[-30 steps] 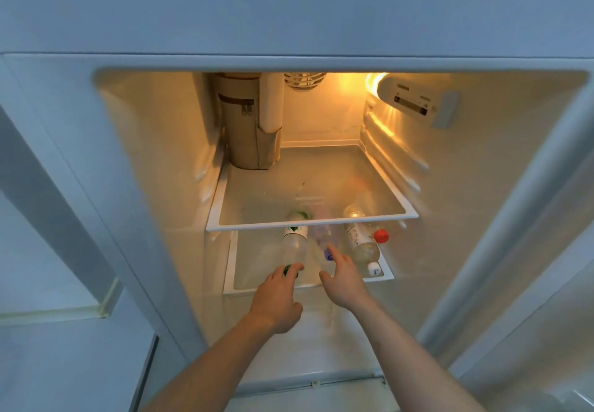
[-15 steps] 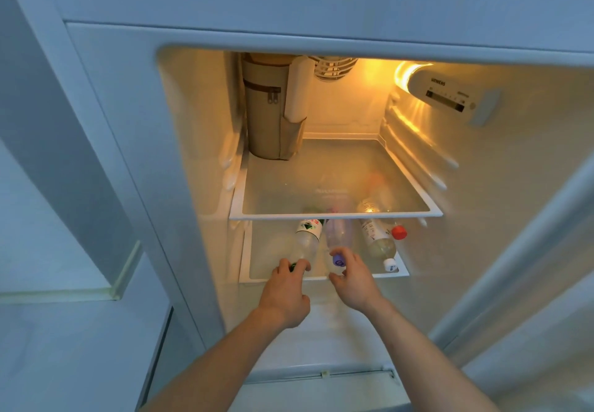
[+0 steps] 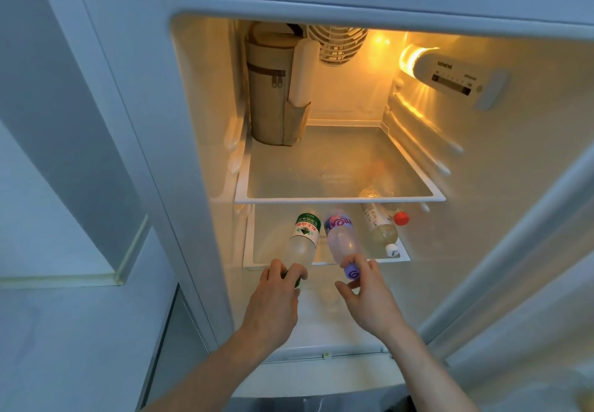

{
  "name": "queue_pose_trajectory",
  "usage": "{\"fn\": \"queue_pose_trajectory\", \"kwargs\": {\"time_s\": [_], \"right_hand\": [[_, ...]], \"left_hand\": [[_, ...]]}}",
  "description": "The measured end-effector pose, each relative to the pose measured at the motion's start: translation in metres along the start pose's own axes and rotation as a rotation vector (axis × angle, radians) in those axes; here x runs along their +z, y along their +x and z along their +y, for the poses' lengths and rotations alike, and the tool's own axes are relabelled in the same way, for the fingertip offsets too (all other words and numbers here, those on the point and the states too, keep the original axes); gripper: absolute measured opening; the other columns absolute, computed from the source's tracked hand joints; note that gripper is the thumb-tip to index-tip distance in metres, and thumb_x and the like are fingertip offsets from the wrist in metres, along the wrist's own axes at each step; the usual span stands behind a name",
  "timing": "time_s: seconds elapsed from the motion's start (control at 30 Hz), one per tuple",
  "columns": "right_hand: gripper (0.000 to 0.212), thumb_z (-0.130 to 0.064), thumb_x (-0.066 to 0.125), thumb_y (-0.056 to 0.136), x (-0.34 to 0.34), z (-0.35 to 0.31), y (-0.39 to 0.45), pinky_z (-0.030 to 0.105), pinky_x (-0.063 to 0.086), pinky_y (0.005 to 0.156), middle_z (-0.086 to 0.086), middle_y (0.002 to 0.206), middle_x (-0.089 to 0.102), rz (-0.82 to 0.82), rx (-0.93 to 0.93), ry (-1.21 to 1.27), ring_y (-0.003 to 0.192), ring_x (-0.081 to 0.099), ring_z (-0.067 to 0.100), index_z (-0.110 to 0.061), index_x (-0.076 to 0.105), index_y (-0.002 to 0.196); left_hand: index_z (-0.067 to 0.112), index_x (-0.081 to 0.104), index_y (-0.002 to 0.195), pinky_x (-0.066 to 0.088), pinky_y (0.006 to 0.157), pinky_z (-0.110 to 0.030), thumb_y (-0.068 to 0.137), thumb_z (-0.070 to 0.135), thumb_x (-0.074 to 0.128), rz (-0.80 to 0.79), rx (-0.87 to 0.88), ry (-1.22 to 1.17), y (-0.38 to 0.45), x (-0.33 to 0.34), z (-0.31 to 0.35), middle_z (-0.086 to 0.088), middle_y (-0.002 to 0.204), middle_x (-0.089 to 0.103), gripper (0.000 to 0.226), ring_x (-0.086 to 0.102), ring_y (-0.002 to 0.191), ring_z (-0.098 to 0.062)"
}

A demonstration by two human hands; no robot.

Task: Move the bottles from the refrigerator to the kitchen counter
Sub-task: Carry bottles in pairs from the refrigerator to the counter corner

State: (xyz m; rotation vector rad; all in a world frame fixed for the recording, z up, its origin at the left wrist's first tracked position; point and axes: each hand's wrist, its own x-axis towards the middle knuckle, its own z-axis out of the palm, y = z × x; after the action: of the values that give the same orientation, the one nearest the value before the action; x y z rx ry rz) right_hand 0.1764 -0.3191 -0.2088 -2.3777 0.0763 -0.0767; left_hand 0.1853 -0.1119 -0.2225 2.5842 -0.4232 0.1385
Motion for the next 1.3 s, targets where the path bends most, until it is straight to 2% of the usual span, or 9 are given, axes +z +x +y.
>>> {"fn": "queue_pose_trajectory", "kwargs": {"time_s": [0.23, 0.3, 0.4, 0.5, 0.73, 0.83, 0.9, 1.0, 1.3], "right_hand": [[0.01, -0.027, 0.056, 0.104, -0.032, -0.029, -0.01, 0.053, 0.055, 0.073, -0.007, 0.101, 0.045, 0.19, -0.108, 0.027, 0.074, 0.058, 0.019, -0.037, 0.055, 0.104], [0.009, -0.028, 0.054, 0.105, -0.042, -0.042, -0.013, 0.052, 0.055, 0.073, -0.01, 0.102, 0.044, 0.17, -0.147, 0.015, 0.075, 0.059, 0.021, -0.036, 0.055, 0.107], [0.009, -0.032, 0.052, 0.105, -0.055, -0.057, -0.017, 0.042, 0.051, 0.072, -0.013, 0.1, 0.044, 0.125, -0.204, -0.04, 0.075, 0.057, 0.014, -0.04, 0.052, 0.104], [0.007, -0.036, 0.052, 0.105, -0.061, -0.069, -0.021, 0.037, 0.047, 0.072, -0.011, 0.1, 0.048, -0.017, -0.263, -0.116, 0.081, 0.053, 0.008, -0.043, 0.052, 0.102], [0.006, -0.04, 0.054, 0.103, -0.033, -0.08, -0.029, 0.042, 0.052, 0.082, -0.01, 0.098, 0.051, -0.422, -0.345, -0.228, 0.083, 0.061, 0.017, -0.045, 0.052, 0.103], [0.01, -0.039, 0.056, 0.102, -0.018, -0.083, -0.038, 0.041, 0.052, 0.083, -0.01, 0.103, 0.054, -0.566, -0.39, -0.215, 0.085, 0.064, 0.019, -0.047, 0.05, 0.103], [0.012, -0.038, 0.056, 0.102, -0.008, -0.087, -0.045, 0.043, 0.052, 0.083, -0.01, 0.103, 0.053, -0.634, -0.426, -0.219, 0.085, 0.064, 0.021, -0.048, 0.049, 0.104], [0.011, -0.037, 0.057, 0.102, 0.005, -0.094, -0.054, 0.043, 0.051, 0.082, -0.009, 0.103, 0.051, -0.689, -0.474, -0.213, 0.084, 0.062, 0.023, -0.046, 0.05, 0.105], [0.011, -0.032, 0.054, 0.102, 0.043, -0.112, -0.104, 0.025, 0.042, 0.071, -0.011, 0.102, 0.051, -0.887, -0.698, -0.211, 0.082, 0.059, 0.013, -0.043, 0.053, 0.105]], "left_hand": [[0.032, 0.047, 0.115, 0.045, 0.065, -0.02, 0.1, 0.021, 0.062, 0.234, 0.078, -0.113, -0.005, -0.047, 0.022, 0.007, 0.102, 0.042, 0.024, 0.049, 0.079, -0.013], [0.031, 0.049, 0.117, 0.04, 0.062, -0.015, 0.1, 0.023, 0.062, 0.268, 0.067, -0.143, -0.008, -0.061, 0.026, 0.008, 0.102, 0.043, 0.023, 0.05, 0.075, -0.012], [0.033, 0.049, 0.116, 0.042, 0.059, -0.017, 0.1, 0.022, 0.063, 0.306, 0.043, -0.204, -0.018, -0.078, 0.028, 0.011, 0.1, 0.045, 0.024, 0.054, 0.075, -0.012], [0.037, 0.047, 0.115, 0.049, 0.064, -0.023, 0.1, 0.022, 0.061, 0.312, -0.004, -0.241, -0.038, -0.092, 0.025, 0.012, 0.102, 0.048, 0.025, 0.055, 0.079, -0.01], [0.038, 0.051, 0.114, 0.049, 0.078, -0.029, 0.101, 0.032, 0.06, 0.185, -0.224, -0.221, -0.1, -0.102, 0.015, 0.014, 0.11, 0.053, 0.017, 0.058, 0.078, -0.007], [0.038, 0.052, 0.111, 0.045, 0.074, -0.019, 0.1, 0.033, 0.06, 0.192, -0.355, -0.2, -0.132, -0.1, 0.012, 0.013, 0.104, 0.054, 0.015, 0.056, 0.075, -0.008], [0.039, 0.052, 0.109, 0.041, 0.071, -0.015, 0.098, 0.032, 0.062, 0.212, -0.425, -0.181, -0.154, -0.099, 0.014, 0.012, 0.1, 0.054, 0.016, 0.055, 0.079, -0.008], [0.041, 0.052, 0.107, 0.043, 0.072, -0.023, 0.097, 0.033, 0.064, 0.229, -0.518, -0.143, -0.186, -0.097, 0.019, 0.014, 0.095, 0.052, 0.017, 0.055, 0.079, -0.007], [0.04, 0.054, 0.104, 0.042, 0.072, -0.022, 0.095, 0.027, 0.066, 0.394, -0.826, -0.18, -0.293, -0.087, 0.049, 0.012, 0.09, 0.058, 0.02, 0.055, 0.079, -0.011]]}}
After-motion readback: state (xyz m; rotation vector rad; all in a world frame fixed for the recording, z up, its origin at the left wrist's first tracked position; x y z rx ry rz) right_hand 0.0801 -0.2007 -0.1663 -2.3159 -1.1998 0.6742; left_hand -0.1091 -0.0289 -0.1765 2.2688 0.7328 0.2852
